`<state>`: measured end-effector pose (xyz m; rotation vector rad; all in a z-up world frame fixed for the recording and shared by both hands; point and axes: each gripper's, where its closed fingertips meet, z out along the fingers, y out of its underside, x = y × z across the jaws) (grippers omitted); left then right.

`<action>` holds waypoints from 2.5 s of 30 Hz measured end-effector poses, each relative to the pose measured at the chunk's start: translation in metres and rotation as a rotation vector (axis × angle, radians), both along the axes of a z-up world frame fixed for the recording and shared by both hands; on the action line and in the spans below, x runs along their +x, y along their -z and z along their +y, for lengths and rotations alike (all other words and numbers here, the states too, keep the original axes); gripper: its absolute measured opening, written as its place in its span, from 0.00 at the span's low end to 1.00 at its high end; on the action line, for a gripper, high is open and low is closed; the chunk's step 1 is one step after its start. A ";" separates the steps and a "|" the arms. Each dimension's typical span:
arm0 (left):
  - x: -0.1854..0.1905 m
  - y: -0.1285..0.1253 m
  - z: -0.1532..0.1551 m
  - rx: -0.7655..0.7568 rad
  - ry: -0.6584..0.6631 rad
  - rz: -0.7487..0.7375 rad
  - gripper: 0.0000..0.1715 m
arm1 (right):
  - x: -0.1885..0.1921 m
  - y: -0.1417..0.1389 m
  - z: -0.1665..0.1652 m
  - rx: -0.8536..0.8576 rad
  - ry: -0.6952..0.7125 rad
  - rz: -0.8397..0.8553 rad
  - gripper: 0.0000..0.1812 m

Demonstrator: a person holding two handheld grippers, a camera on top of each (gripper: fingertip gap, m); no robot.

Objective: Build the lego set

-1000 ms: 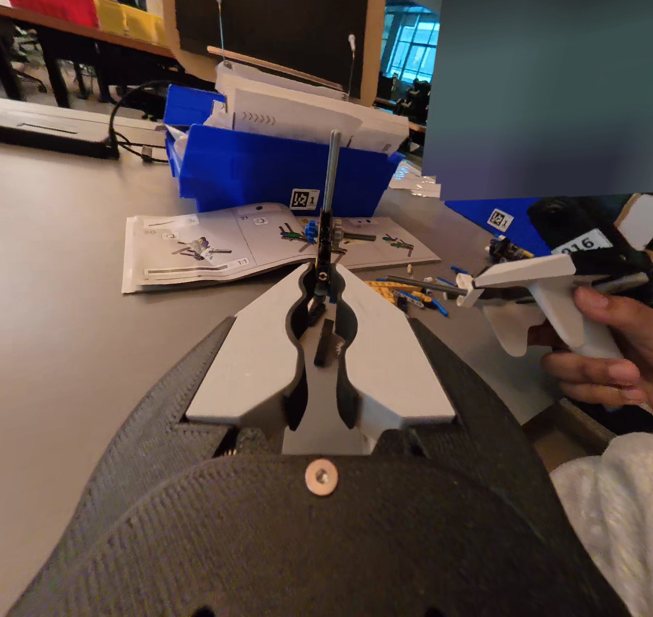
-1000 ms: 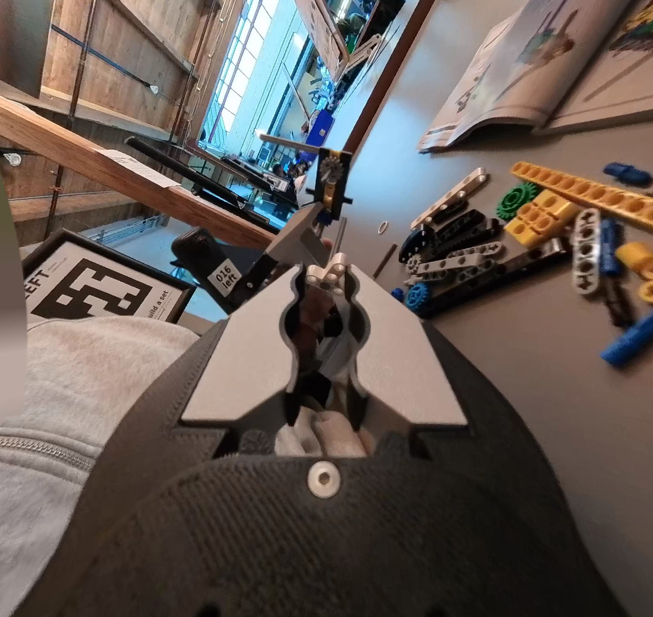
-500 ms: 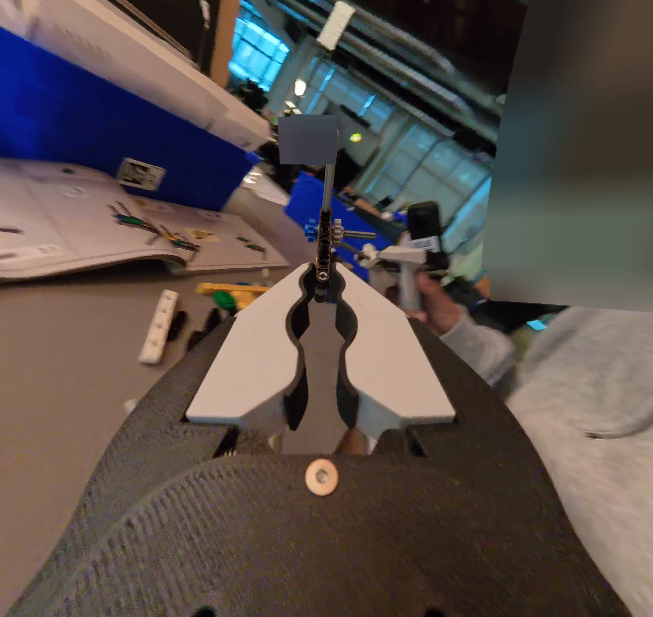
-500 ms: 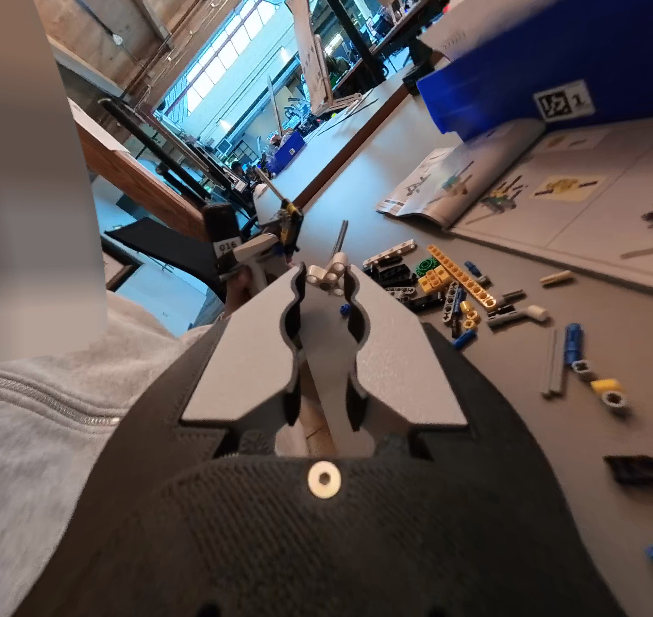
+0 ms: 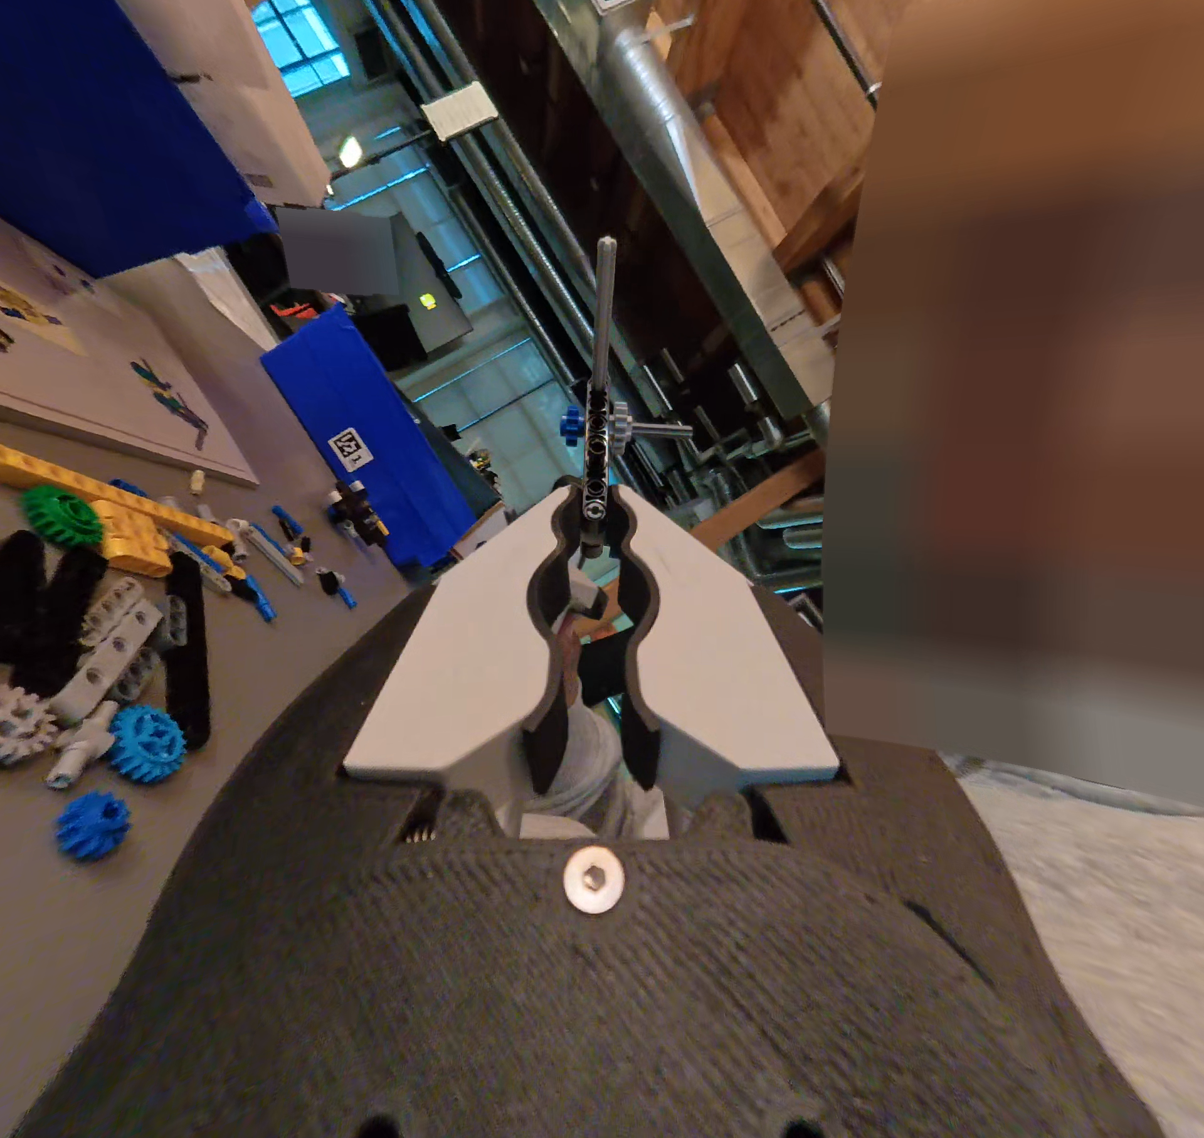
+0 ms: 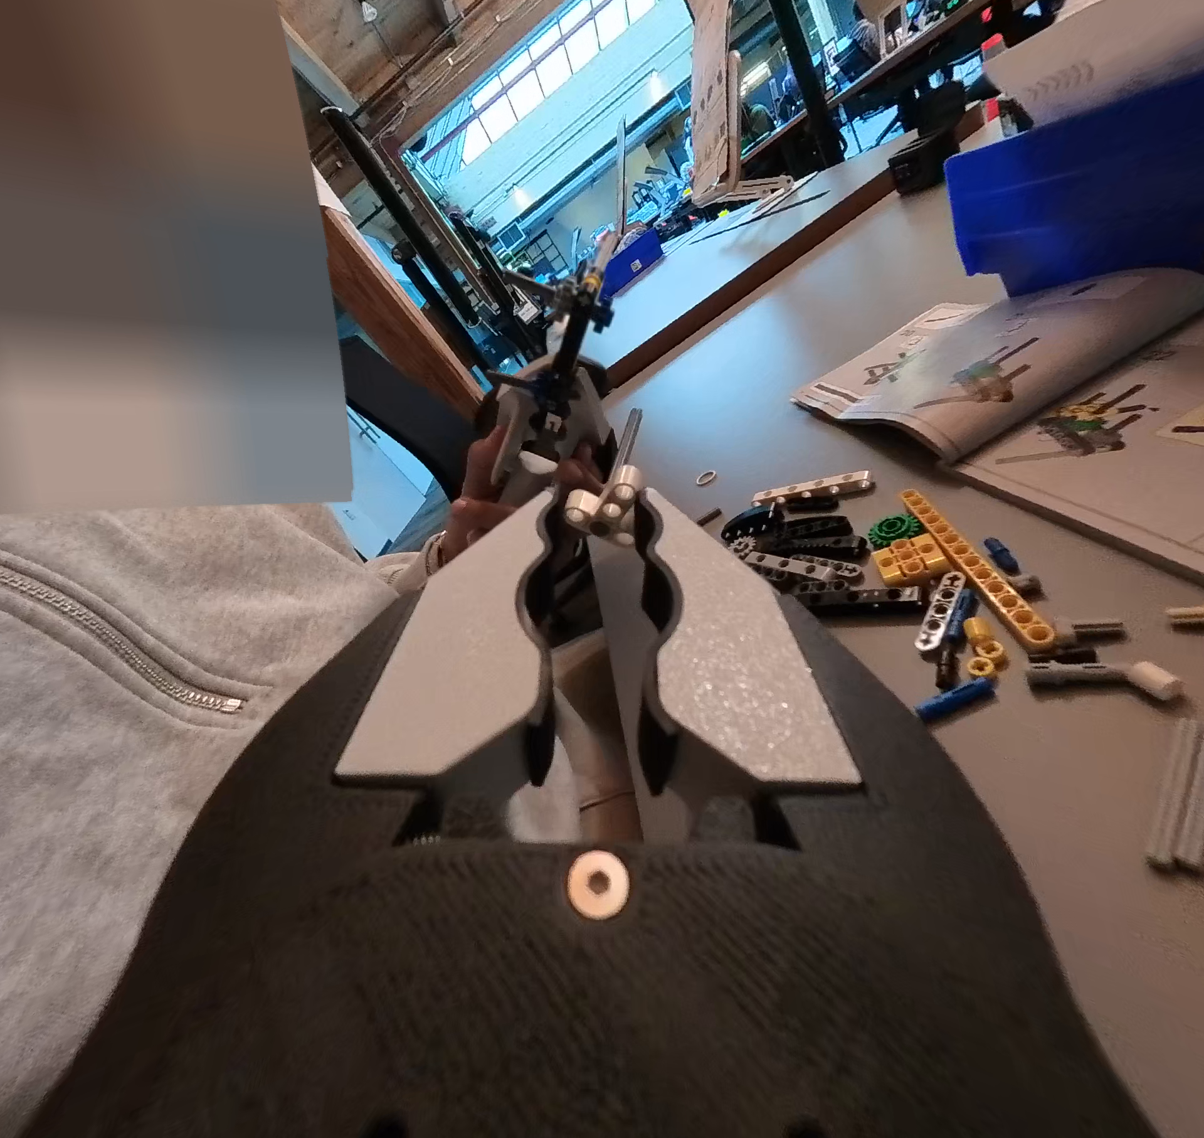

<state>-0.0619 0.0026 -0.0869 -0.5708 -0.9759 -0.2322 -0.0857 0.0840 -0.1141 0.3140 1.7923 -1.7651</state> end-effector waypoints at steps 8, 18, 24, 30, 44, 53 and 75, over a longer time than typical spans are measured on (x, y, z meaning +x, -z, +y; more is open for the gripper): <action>-0.005 0.028 0.002 -0.466 -0.108 0.022 0.02 | -0.019 0.003 0.006 0.022 0.075 -0.015 0.11; -0.009 0.060 -0.001 -1.311 -0.350 0.176 0.03 | -0.023 0.075 0.030 0.466 0.144 0.315 0.11; -0.010 0.059 0.006 -1.212 -0.288 0.173 0.03 | -0.014 0.106 0.042 0.607 0.147 0.600 0.11; -0.011 0.060 0.011 -1.280 -0.282 0.190 0.03 | -0.020 0.107 0.043 0.607 0.146 0.544 0.18; 0.003 0.044 0.062 -1.564 -0.331 0.574 0.03 | -0.004 0.005 0.000 0.076 -0.020 -0.262 0.31; 0.000 0.046 0.061 -1.563 -0.358 0.550 0.03 | 0.004 0.002 -0.003 0.028 -0.080 -0.305 0.30; 0.002 0.041 0.063 -1.474 -0.384 0.524 0.07 | 0.010 0.016 -0.014 0.049 -0.076 -0.288 0.13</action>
